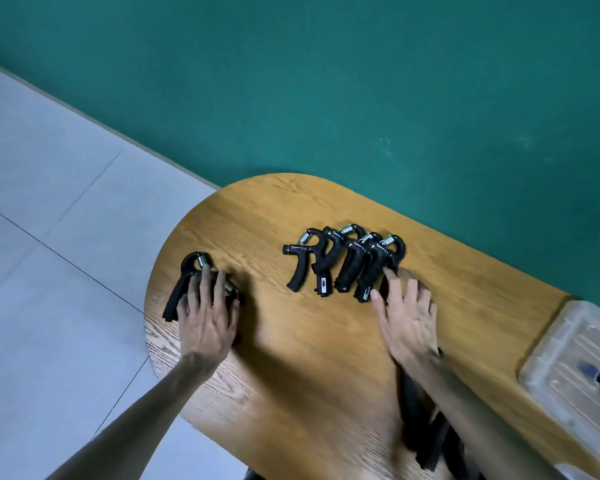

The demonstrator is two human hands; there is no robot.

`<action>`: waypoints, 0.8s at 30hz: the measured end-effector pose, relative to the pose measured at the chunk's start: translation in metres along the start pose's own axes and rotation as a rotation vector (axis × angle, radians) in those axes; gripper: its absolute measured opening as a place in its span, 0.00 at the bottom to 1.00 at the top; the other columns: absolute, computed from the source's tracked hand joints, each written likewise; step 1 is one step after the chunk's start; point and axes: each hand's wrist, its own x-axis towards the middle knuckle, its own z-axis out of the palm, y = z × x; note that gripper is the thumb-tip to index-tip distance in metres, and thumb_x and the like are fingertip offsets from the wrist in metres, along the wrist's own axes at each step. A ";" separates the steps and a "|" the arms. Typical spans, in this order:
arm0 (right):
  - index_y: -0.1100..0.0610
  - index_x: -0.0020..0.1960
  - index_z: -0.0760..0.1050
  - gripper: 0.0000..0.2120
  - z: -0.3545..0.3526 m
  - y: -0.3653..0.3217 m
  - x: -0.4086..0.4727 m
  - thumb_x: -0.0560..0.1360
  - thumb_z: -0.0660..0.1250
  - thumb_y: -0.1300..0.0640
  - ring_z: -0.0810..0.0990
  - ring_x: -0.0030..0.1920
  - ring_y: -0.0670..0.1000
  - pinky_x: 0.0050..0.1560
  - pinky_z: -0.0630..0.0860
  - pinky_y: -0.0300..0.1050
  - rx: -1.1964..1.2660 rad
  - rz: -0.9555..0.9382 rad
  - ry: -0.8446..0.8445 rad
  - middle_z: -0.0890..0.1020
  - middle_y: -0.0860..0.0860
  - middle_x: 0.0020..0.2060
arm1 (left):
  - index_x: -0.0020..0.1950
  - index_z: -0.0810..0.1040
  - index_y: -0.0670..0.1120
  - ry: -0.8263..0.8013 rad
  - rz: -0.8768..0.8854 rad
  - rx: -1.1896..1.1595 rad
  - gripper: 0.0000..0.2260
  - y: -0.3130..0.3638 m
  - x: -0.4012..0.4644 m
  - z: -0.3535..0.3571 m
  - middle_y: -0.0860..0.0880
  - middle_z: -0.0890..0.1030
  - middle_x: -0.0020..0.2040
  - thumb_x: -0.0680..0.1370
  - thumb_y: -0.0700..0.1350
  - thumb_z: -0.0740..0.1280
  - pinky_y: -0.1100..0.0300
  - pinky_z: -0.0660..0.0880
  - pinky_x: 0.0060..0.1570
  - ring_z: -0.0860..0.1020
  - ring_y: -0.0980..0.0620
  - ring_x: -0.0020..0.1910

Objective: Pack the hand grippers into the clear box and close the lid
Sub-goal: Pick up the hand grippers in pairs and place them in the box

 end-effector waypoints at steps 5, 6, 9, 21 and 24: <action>0.48 0.80 0.50 0.28 0.015 0.009 0.043 0.83 0.46 0.39 0.67 0.67 0.67 0.62 0.71 0.69 0.039 -0.012 0.040 0.53 0.55 0.79 | 0.84 0.46 0.47 0.081 -0.033 0.000 0.32 -0.033 0.019 0.005 0.44 0.52 0.84 0.83 0.61 0.45 0.39 0.61 0.74 0.56 0.41 0.80; 0.48 0.80 0.49 0.28 0.019 0.009 0.048 0.83 0.46 0.39 0.67 0.68 0.68 0.62 0.70 0.69 0.042 -0.016 0.040 0.51 0.55 0.80 | 0.84 0.46 0.47 0.093 -0.056 -0.009 0.32 -0.035 0.020 0.006 0.44 0.51 0.84 0.84 0.61 0.45 0.39 0.60 0.75 0.55 0.41 0.81; 0.47 0.81 0.44 0.30 0.028 0.006 0.059 0.83 0.45 0.38 0.66 0.70 0.68 0.65 0.69 0.70 0.059 -0.018 0.024 0.48 0.55 0.81 | 0.84 0.45 0.46 0.081 -0.102 -0.049 0.33 -0.035 0.025 0.012 0.46 0.48 0.84 0.84 0.63 0.48 0.39 0.56 0.77 0.52 0.43 0.82; 0.39 0.80 0.36 0.31 0.047 -0.001 0.077 0.83 0.47 0.37 0.57 0.76 0.71 0.71 0.63 0.72 0.209 0.026 0.016 0.41 0.51 0.82 | 0.82 0.42 0.63 0.052 -0.140 -0.217 0.28 -0.037 0.032 0.027 0.46 0.46 0.84 0.82 0.66 0.43 0.33 0.67 0.62 0.62 0.35 0.72; 0.39 0.80 0.36 0.30 0.049 -0.004 0.076 0.84 0.49 0.42 0.60 0.74 0.72 0.70 0.64 0.71 0.247 0.037 0.043 0.41 0.52 0.82 | 0.81 0.42 0.65 0.085 -0.115 -0.220 0.26 -0.040 0.034 0.028 0.47 0.46 0.84 0.83 0.62 0.42 0.37 0.68 0.56 0.67 0.35 0.64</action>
